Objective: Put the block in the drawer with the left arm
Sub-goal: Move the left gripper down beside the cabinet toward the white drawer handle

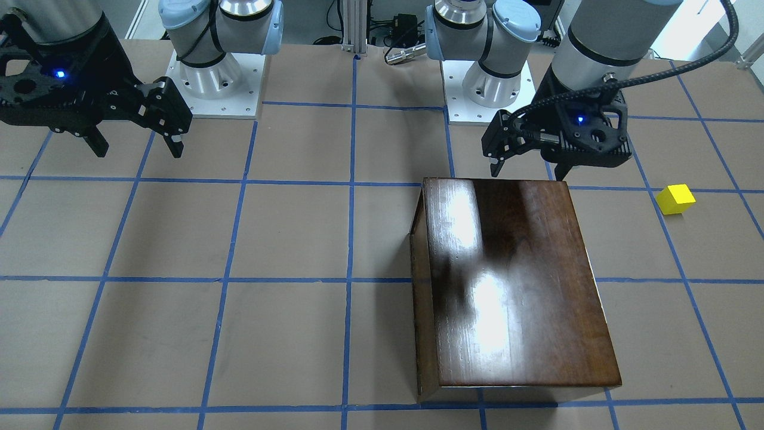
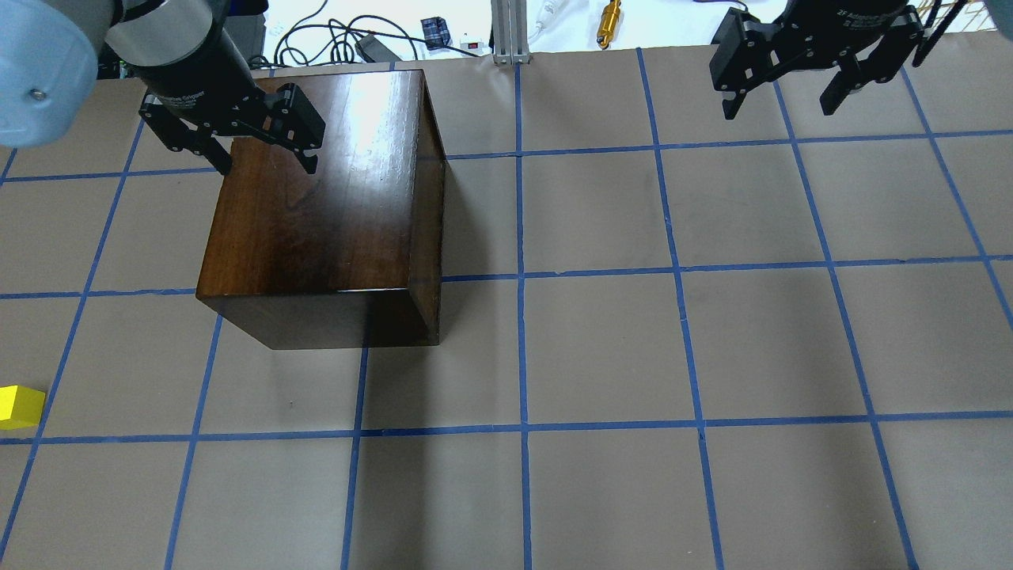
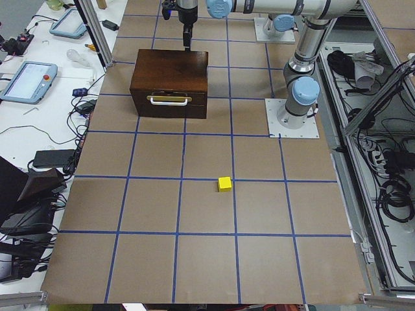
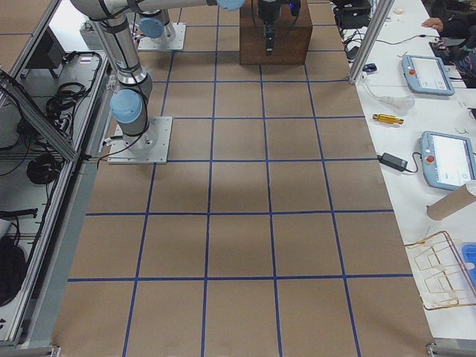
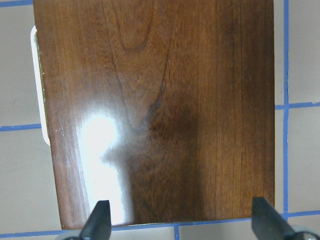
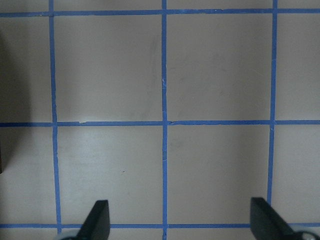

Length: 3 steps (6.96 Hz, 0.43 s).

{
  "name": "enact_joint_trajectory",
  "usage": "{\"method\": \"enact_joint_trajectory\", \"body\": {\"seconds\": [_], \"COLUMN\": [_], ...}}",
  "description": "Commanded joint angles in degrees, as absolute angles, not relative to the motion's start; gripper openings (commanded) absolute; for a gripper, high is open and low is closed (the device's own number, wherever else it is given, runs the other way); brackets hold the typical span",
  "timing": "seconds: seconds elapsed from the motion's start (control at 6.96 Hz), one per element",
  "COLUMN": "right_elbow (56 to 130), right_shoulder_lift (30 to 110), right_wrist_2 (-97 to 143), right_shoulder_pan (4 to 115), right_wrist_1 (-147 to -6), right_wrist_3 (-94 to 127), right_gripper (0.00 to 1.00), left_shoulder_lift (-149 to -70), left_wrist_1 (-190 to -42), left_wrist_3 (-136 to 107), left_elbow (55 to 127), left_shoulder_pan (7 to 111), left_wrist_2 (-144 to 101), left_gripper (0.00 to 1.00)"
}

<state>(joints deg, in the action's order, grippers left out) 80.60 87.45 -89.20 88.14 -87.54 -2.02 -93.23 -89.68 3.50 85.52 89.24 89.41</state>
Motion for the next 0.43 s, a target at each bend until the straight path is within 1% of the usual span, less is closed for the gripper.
{"method": "enact_joint_trajectory", "body": {"seconds": [0.0,0.29], "right_elbow": [80.6,80.6], "right_shoulder_lift": [87.36,87.36], "right_wrist_2": [-89.21,-89.21], "right_shoulder_pan": [88.15,88.15], "right_wrist_1": [-87.54,-87.54], "right_wrist_3": [-2.02,-2.02], "right_gripper": [1.0,1.0], "left_shoulder_lift": [-92.99,-92.9], "left_wrist_1": [-89.65,-89.65], "left_wrist_3": [3.25,3.51], "left_elbow": [85.43,85.78], "left_shoulder_pan": [89.38,88.86], "left_wrist_2": [90.0,90.09], "left_gripper": [1.0,1.0]}}
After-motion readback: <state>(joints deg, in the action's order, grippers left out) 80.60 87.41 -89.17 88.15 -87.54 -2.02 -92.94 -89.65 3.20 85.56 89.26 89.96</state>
